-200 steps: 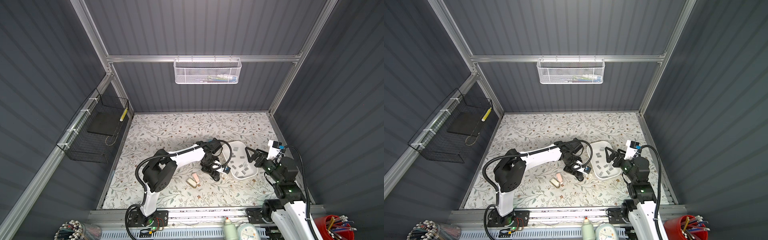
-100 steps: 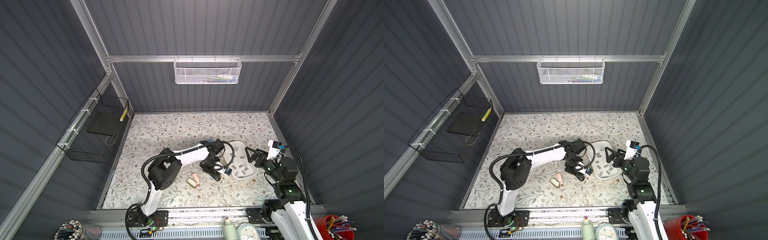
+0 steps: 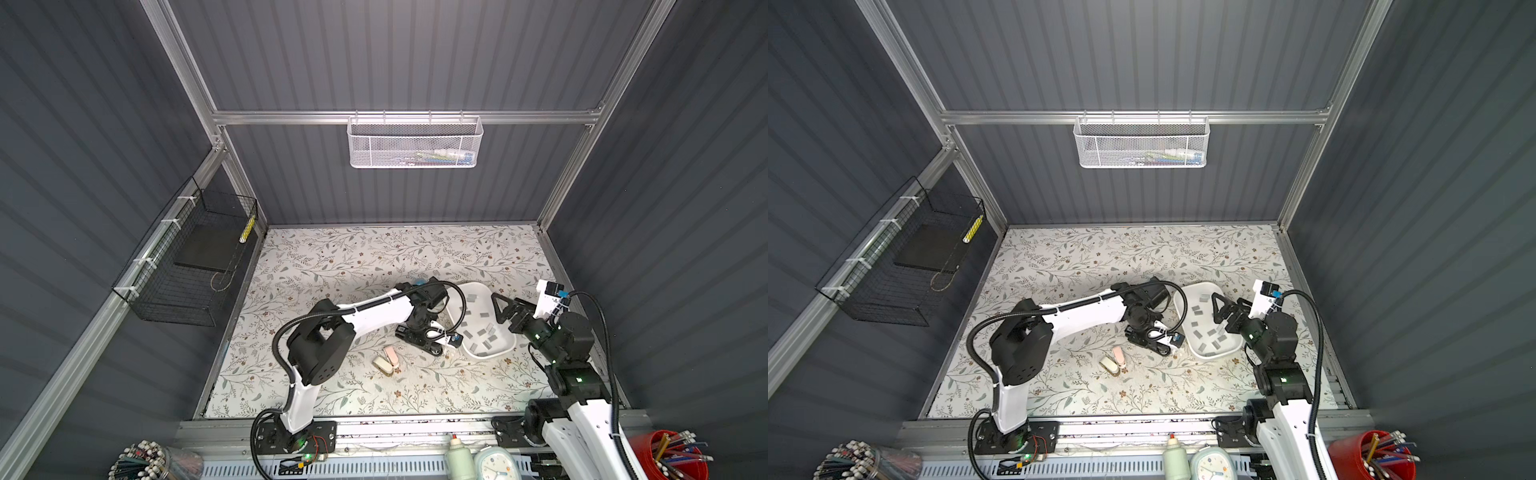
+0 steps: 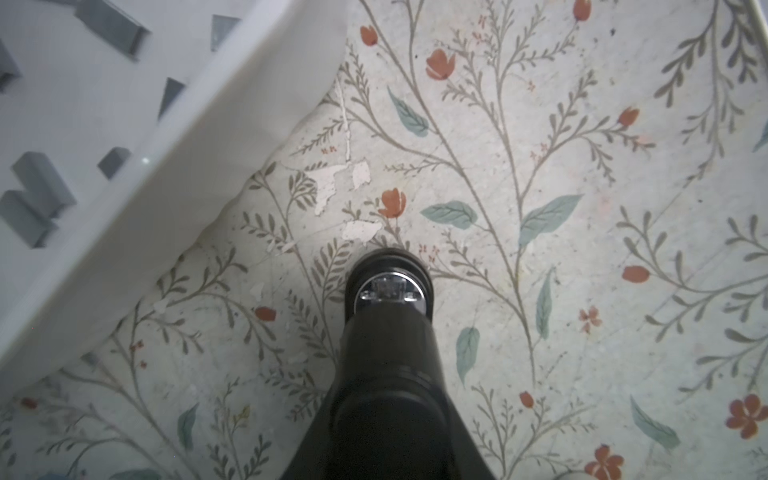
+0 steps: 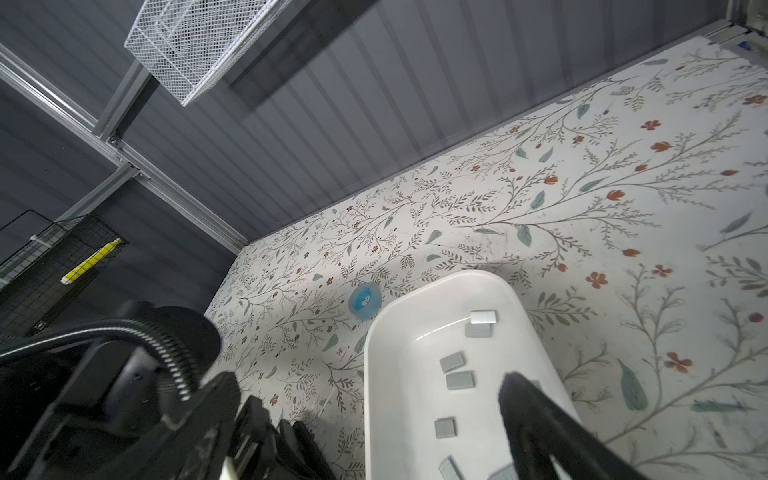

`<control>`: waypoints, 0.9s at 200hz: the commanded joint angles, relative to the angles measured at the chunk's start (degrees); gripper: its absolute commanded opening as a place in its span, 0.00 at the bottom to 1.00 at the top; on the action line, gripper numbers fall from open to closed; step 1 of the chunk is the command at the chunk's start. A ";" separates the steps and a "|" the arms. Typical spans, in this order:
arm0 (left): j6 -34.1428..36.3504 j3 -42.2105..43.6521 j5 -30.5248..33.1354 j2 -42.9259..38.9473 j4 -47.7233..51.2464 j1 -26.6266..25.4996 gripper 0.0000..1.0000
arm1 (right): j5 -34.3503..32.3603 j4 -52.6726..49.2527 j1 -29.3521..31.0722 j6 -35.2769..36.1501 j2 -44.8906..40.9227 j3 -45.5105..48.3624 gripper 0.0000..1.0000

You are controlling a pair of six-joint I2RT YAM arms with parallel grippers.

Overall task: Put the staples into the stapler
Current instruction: 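Lift the stapler with the left gripper while the right gripper moves toward it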

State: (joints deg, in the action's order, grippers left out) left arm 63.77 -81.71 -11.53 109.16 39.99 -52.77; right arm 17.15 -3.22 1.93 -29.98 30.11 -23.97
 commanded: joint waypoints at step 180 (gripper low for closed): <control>-44.48 26.27 3.35 -28.69 -37.44 12.01 0.00 | 4.28 4.27 6.60 -12.79 18.80 -14.50 0.94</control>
State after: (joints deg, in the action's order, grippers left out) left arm 18.39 -54.02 -4.14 80.64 5.26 -41.10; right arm 25.45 -7.38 8.05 -51.13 44.69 -41.95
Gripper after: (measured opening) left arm 0.301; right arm 0.965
